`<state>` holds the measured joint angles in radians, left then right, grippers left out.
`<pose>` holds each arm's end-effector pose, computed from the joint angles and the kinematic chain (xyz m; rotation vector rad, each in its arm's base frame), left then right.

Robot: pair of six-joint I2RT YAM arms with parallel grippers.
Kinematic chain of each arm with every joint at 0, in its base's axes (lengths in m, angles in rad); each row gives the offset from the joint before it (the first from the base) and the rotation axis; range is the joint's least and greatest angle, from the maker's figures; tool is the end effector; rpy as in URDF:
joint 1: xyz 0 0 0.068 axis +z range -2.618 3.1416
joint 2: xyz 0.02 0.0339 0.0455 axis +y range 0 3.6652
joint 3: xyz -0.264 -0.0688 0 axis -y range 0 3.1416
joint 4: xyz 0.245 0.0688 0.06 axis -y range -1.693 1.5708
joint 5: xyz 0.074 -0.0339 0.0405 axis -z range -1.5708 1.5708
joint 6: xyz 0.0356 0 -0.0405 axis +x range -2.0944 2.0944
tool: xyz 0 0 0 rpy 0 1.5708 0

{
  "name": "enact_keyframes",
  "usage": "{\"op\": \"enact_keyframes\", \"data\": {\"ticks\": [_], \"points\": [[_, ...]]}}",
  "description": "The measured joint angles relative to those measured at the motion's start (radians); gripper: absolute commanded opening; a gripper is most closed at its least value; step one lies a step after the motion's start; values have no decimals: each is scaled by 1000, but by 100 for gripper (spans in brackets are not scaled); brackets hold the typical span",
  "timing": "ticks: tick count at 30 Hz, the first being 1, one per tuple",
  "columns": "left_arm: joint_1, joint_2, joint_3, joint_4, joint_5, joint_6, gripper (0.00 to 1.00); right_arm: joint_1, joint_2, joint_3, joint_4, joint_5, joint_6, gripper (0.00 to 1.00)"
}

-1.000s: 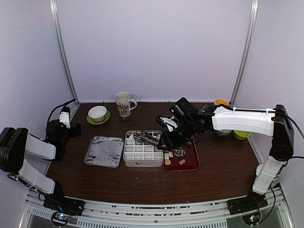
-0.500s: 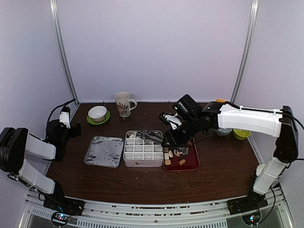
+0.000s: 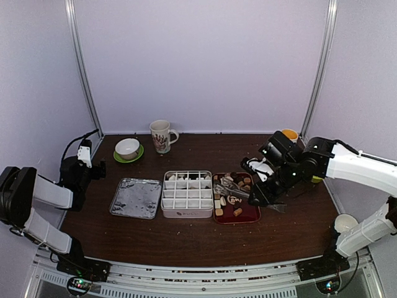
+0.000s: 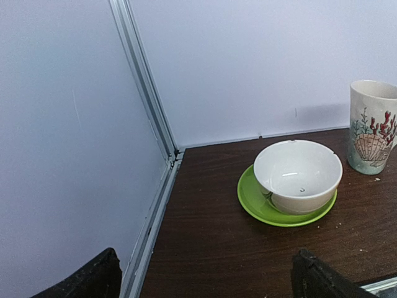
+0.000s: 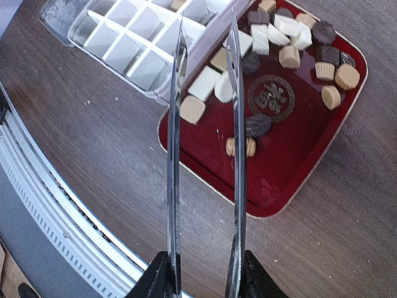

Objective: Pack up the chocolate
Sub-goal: Pick up the fake chocolate from the plate.

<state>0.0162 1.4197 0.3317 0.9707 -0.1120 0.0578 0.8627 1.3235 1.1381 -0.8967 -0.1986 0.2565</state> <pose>0.2557 0.0081 0.1726 -0.0490 1.6889 0.1500 0.1627 0.2008 0.2871 -0.8922 2.6226 0.6004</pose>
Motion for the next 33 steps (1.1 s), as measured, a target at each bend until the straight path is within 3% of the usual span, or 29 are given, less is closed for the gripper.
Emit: {"op": "enact_keyframes", "data": {"ticks": [13,33], "points": [[0,0,0,0,0,0,98,0,-84,-114,-190,35,24,42],[0,0,0,0,0,0,98,0,-40,-156,-151,12,55,38]]}}
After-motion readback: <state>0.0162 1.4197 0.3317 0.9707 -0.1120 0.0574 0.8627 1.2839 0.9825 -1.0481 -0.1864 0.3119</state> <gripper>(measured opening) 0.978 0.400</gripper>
